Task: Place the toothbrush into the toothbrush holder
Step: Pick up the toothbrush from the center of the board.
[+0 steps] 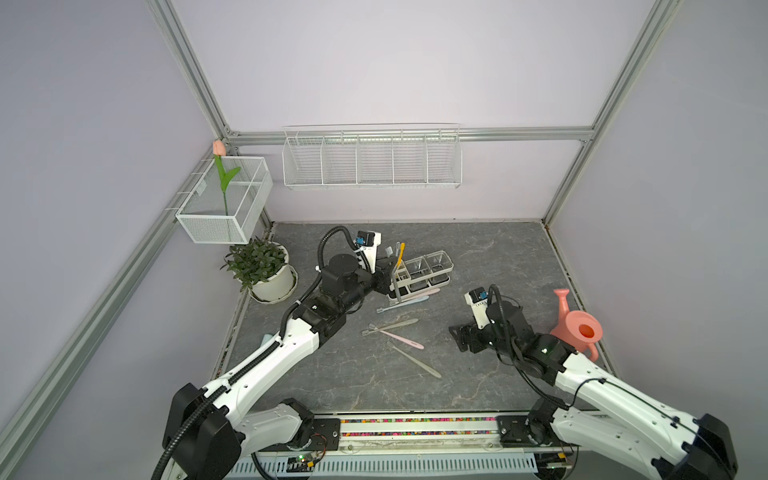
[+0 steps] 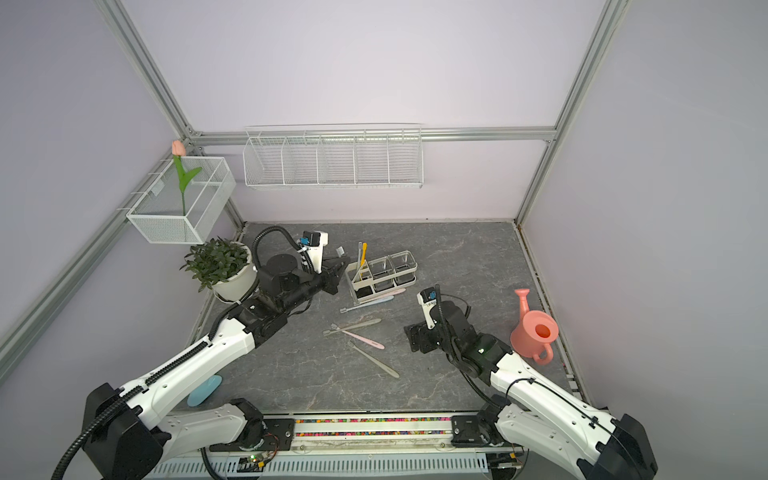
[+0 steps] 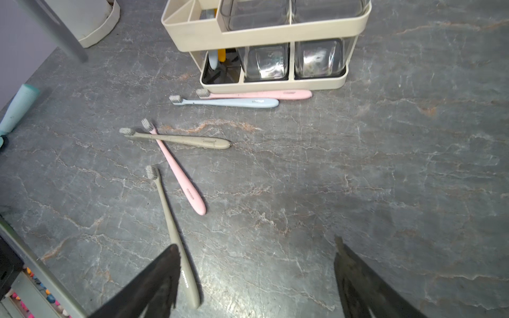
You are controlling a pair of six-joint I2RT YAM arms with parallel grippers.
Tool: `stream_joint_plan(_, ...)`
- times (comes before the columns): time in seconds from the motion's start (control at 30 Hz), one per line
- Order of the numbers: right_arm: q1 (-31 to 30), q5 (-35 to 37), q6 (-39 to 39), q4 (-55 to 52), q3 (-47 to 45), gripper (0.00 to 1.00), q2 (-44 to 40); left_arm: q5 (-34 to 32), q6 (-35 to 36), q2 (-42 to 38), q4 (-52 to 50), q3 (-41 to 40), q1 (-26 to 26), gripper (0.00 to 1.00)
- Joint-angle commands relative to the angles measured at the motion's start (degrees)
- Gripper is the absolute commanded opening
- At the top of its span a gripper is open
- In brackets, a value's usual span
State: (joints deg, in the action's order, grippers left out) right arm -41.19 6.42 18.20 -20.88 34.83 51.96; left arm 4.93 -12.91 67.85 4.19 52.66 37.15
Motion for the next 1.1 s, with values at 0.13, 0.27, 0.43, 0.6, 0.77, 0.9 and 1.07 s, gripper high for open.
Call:
stream_joint_plan(0.13,4.4,-5.6,-2.8,-4.8,2.2,0.89,4.2,-5.2,9.4,2.5,2.8,1.4,-0.1,0.00)
stream_joint_plan(0.27,7.4,-8.1,-2.3,-4.8,2.6,0.89,5.8,-6.4,10.1,4.0,5.5,1.0,-0.1,0.00)
stream_joint_plan(0.43,9.4,-8.4,-2.0,-4.8,3.1,0.89,6.5,-6.3,12.2,6.6,9.3,0.2,-0.1,0.00)
stream_joint_plan(0.6,10.6,-7.3,-2.2,-2.5,1.0,0.89,6.4,-5.9,14.5,9.0,11.5,0.6,-0.1,0.00)
stream_joint_plan(0.77,11.4,-5.7,-1.7,3.0,-3.0,0.89,6.5,-7.2,15.9,10.4,12.8,1.9,0.0,0.00)
stream_joint_plan(0.9,12.1,-3.8,-0.5,8.7,-7.2,0.89,5.6,-9.0,17.6,11.2,14.3,1.5,-0.1,0.00)
stream_joint_plan(1.07,12.2,-2.0,0.5,13.8,-11.5,0.89,3.9,-12.3,17.8,12.4,14.5,0.8,-0.1,0.00)
